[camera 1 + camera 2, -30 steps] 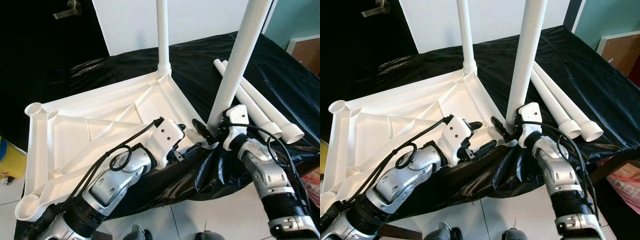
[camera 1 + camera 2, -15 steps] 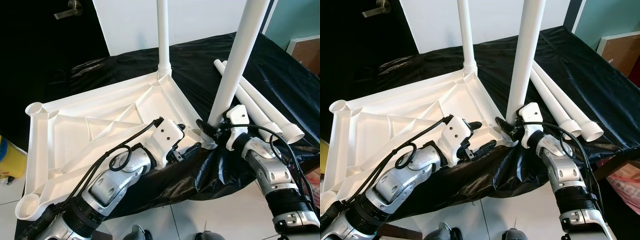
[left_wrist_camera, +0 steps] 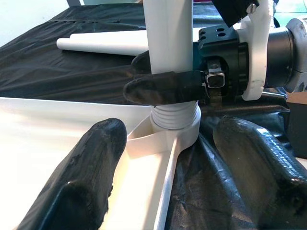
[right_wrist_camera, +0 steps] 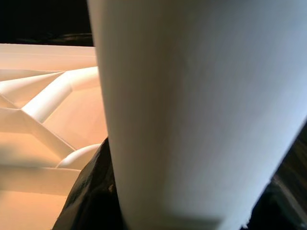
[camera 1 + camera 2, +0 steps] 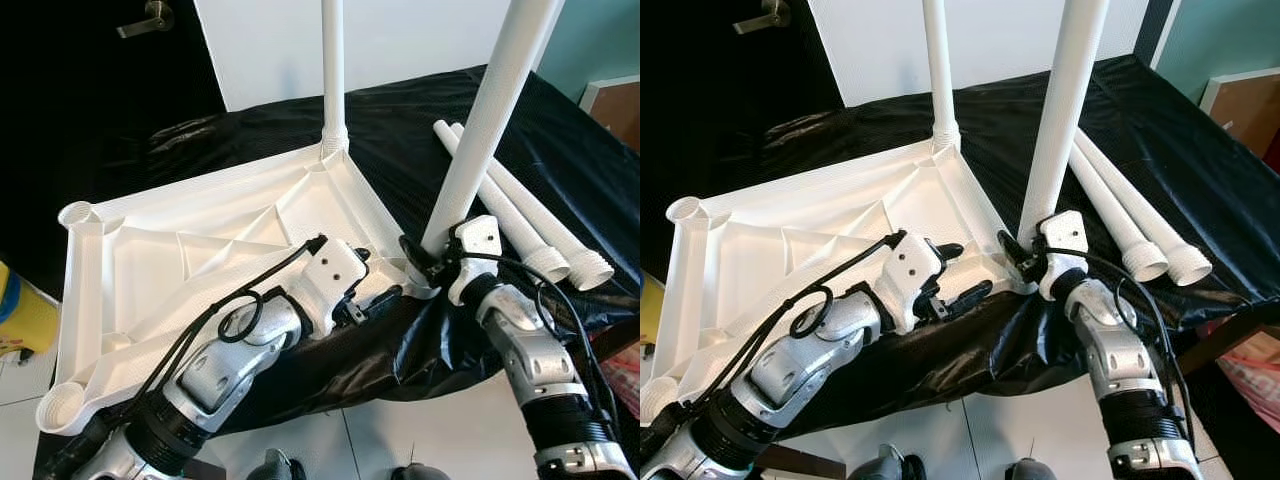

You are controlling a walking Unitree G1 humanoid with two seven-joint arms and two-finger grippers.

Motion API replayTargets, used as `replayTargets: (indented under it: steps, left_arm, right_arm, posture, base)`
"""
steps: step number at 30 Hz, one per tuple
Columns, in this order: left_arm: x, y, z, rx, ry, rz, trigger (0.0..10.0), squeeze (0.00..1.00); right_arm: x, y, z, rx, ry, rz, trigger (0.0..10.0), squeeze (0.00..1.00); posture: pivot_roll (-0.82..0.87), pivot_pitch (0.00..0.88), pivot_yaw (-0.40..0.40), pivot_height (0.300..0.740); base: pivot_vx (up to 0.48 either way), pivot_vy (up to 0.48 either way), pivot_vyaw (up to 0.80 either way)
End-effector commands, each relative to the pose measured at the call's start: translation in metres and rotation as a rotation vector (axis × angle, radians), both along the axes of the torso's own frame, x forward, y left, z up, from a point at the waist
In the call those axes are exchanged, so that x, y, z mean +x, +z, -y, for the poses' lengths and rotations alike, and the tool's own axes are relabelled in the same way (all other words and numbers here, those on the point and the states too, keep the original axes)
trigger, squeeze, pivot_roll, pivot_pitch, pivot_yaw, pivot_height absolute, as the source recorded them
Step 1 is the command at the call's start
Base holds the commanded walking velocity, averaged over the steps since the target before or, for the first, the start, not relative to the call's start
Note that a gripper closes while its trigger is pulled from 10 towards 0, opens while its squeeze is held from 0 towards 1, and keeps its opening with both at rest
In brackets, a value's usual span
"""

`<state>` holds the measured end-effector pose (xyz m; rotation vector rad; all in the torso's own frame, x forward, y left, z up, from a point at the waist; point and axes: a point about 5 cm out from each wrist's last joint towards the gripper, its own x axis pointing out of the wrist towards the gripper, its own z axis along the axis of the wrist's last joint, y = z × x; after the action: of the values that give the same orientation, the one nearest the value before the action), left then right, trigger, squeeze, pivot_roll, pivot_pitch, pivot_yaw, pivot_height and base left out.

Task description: Building children table

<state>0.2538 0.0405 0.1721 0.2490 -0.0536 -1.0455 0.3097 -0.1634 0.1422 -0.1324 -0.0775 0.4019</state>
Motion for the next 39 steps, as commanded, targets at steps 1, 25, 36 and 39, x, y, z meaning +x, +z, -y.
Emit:
replayTargets:
  steps: [1, 25, 36, 39]
  left_arm:
    - [-0.008, -0.004, 0.001, 0.032, -0.14, -0.035, 10.0, 0.0]
    - [-0.007, -0.004, 0.003, 0.031, -0.15, -0.031, 10.0, 0.0]
    - [-0.008, -0.004, 0.004, 0.03, -0.152, -0.03, 10.0, 0.0]
    - [-0.008, -0.004, 0.004, 0.03, -0.152, -0.03, 10.0, 0.0]
  right_arm:
    - [-0.003, -0.018, 0.01, -0.011, -0.071, -0.086, 10.0, 0.0]
    - [-0.019, -0.026, -0.02, 0.174, -0.647, -0.129, 10.0, 0.0]
    - [-0.015, -0.013, -0.012, 0.153, -0.604, -0.054, 10.0, 1.0]
    - [-0.014, -0.011, -0.01, 0.153, -0.588, -0.046, 10.0, 1.0]
  posture:
    - [-0.09, 0.11, 0.074, 0.74]
    - [-0.09, 0.088, 0.064, 0.74]
    - [-0.1, 0.083, 0.063, 0.74]
    - [-0.1, 0.082, 0.062, 0.74]
  base:
    - [0.0, 0.0, 0.0]
    - [0.0, 0.0, 0.0]
    - [0.0, 0.0, 0.0]
    - [0.0, 0.0, 0.0]
